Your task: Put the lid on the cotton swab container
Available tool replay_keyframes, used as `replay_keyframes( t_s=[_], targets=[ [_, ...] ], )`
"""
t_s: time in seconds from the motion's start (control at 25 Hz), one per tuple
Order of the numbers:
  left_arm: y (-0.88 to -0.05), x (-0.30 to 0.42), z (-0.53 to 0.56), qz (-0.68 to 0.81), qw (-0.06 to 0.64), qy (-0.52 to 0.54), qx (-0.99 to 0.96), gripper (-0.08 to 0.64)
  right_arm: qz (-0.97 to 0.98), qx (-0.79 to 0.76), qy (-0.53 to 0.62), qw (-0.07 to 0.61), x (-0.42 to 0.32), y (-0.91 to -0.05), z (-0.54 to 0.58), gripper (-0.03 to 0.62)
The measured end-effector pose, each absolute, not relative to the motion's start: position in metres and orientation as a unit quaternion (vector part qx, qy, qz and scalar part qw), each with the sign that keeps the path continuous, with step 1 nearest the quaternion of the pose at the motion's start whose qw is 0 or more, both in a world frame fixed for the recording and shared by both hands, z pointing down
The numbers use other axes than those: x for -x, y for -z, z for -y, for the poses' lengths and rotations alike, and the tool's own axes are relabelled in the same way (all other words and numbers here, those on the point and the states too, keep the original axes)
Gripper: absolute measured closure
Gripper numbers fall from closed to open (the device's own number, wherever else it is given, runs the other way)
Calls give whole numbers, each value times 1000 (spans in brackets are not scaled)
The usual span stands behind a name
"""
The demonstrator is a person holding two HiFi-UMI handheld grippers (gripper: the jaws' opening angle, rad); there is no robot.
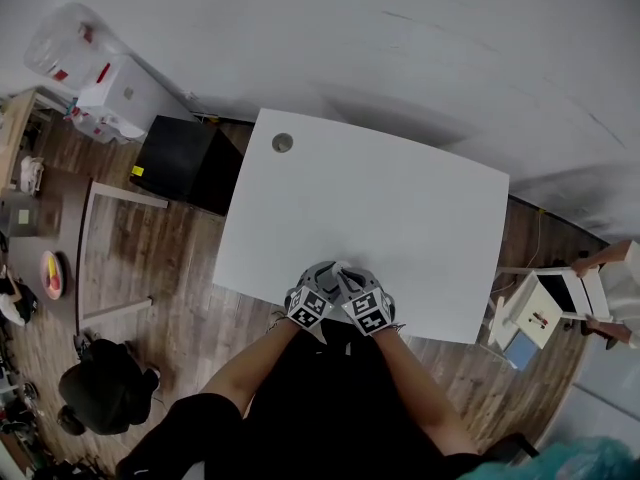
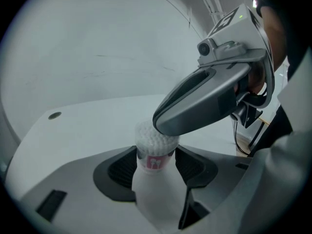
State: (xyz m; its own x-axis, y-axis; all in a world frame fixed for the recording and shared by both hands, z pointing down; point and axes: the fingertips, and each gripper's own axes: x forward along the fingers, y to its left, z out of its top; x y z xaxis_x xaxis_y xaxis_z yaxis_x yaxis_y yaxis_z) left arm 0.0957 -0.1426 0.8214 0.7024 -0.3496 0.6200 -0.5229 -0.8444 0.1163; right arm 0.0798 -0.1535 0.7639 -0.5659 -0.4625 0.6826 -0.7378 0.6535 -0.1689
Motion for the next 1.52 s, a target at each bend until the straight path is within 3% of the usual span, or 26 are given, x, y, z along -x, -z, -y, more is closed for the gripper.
replay_keyframes(
  t_s=[0.4,0.84,1.52],
  targets=[
    [-824,-93,145,238,156,-295,-912,308,847,-380,-230,291,-80,-765,158,549],
    [-810,-68,132,252,171,-277,-911,308,836,-436,-253,219,-88,-743,156,548],
    [-697,-40,118,259,183,-166,-934,318,769,-587,-230,104,-97,-653,123,548]
  ],
)
